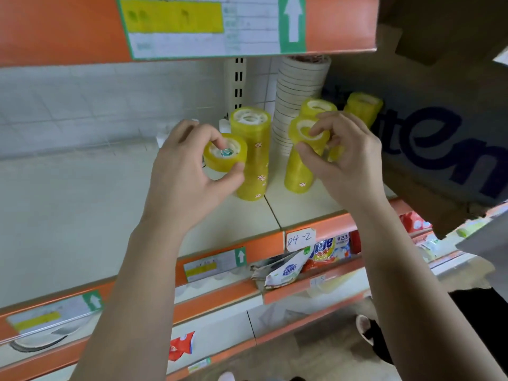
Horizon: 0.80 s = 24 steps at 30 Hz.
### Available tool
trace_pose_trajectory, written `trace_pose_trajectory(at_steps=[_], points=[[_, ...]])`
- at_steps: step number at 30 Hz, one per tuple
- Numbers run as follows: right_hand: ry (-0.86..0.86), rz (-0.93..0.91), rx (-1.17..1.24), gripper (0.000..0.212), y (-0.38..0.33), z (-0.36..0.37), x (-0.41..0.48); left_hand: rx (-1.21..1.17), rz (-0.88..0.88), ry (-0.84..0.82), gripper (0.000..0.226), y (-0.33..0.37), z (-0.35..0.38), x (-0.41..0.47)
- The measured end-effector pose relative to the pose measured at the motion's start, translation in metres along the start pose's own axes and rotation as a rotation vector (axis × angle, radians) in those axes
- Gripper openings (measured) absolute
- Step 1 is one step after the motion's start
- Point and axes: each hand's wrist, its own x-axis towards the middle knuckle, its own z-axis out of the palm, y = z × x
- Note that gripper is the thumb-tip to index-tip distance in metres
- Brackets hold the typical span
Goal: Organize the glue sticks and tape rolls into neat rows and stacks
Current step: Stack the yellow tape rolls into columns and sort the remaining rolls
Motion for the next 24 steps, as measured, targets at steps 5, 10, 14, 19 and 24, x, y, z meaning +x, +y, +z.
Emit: trace_pose_trajectory(at_steps=[5,10,14,19,24], points=[[0.029,0.003,-0.018,0.020,0.024,-0.017,0.023,0.052,0.001,0.018,0.030,0.022,0.016,0.009],[-0.066,0.028,0.061,0.021,0.043,-0.021,0.054,0.096,-0.055,0.062,0.029,0.039,0.035,0.006],[-0.136,0.015,0.127,0.025,0.057,-0.015,0.070,0.128,-0.119,0.097,0.027,0.051,0.048,-0.003],[-0.222,-0.021,0.200,0.027,0.066,-0.006,0.070,0.158,-0.194,0.143,0.028,0.060,0.056,-0.014],[-0.229,-0.001,0.231,0.031,0.075,-0.003,0.068,0.164,-0.198,0.126,0.030,0.061,0.057,-0.014]])
